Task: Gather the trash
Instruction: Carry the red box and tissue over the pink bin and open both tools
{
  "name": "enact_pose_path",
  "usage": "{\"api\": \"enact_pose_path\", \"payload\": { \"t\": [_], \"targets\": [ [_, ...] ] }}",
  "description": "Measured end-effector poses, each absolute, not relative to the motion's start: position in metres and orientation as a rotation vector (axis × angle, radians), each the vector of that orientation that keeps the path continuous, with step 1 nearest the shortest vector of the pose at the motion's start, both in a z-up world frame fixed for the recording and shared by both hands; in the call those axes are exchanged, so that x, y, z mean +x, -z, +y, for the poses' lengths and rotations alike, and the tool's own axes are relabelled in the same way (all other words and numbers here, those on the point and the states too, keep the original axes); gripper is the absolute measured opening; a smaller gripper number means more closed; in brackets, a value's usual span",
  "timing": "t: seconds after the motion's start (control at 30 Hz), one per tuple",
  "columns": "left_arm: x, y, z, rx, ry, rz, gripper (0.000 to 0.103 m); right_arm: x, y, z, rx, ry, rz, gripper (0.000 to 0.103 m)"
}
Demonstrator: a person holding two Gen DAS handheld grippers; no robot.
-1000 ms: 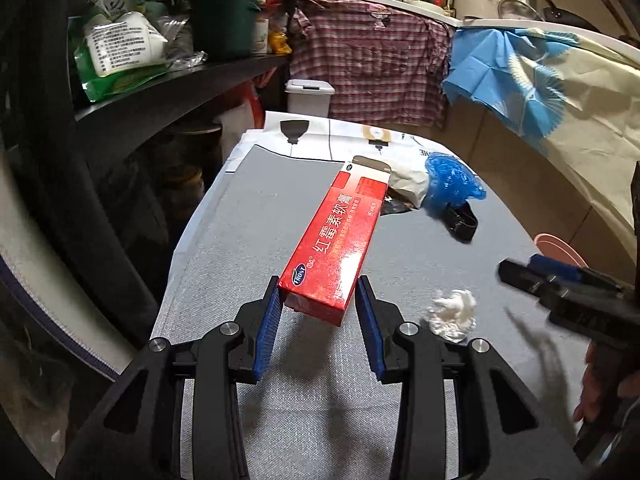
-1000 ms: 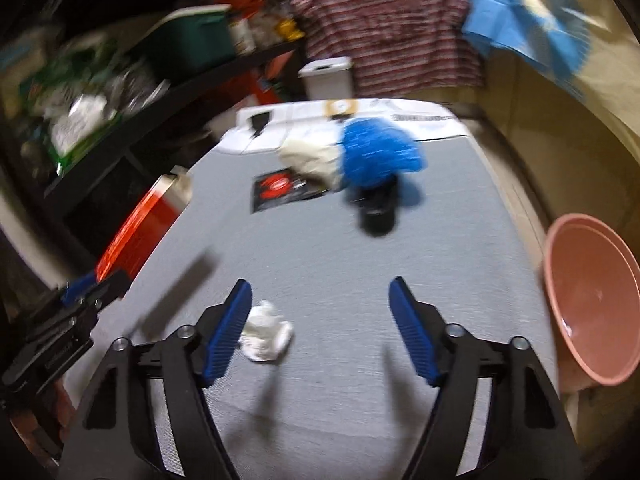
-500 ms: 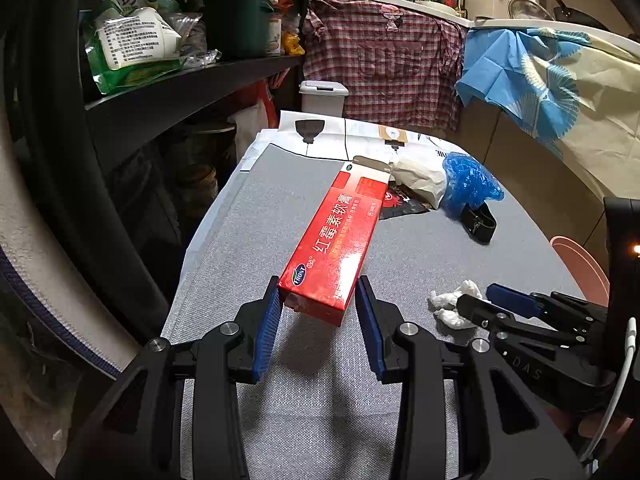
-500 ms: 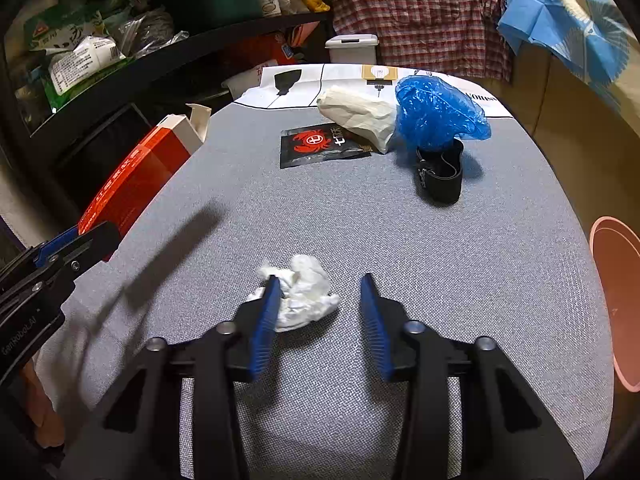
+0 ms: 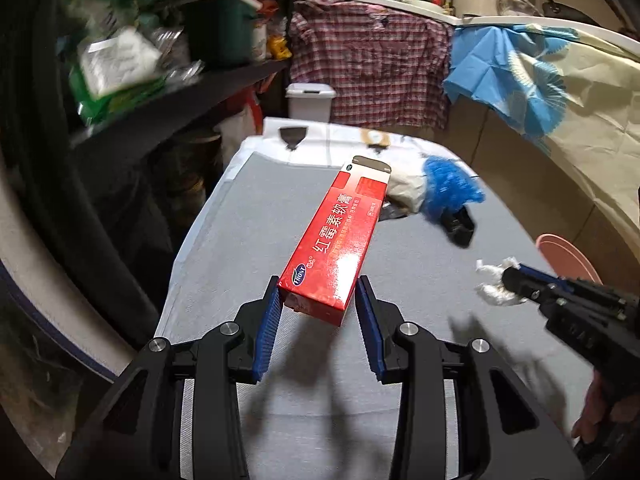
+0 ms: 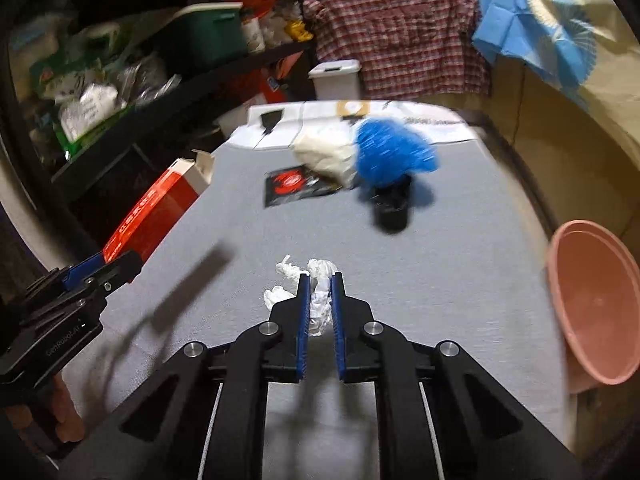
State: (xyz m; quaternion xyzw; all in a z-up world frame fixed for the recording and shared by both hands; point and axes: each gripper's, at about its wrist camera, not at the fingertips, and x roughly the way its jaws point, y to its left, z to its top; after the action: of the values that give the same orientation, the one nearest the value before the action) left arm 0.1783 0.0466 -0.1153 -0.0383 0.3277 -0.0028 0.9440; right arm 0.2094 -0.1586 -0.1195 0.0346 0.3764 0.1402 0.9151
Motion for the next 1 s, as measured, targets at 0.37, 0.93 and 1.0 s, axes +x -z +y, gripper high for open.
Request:
{"api": "enact_pose_path", "payload": {
  "t": [0.37, 0.93, 1.0],
  "targets": [
    [0.202, 0.040, -0.081, -0.104, 0.274, 0.638, 0.037, 0.202, 0.029, -0.319, 0.094, 0.007, 0.736, 0.011],
    [0.271, 0.091, -0.304, 0.040, 0.483, 0.843, 0.037, 0.213, 0.073, -0.480, 0.234, 0.260, 0.795, 0.011],
    [0.280, 0.100, -0.314, 0.047, 0.483, 0.870, 0.038, 0.217, 0.083, -0.486, 0.250, 0.259, 0.817, 0.011]
  ]
}}
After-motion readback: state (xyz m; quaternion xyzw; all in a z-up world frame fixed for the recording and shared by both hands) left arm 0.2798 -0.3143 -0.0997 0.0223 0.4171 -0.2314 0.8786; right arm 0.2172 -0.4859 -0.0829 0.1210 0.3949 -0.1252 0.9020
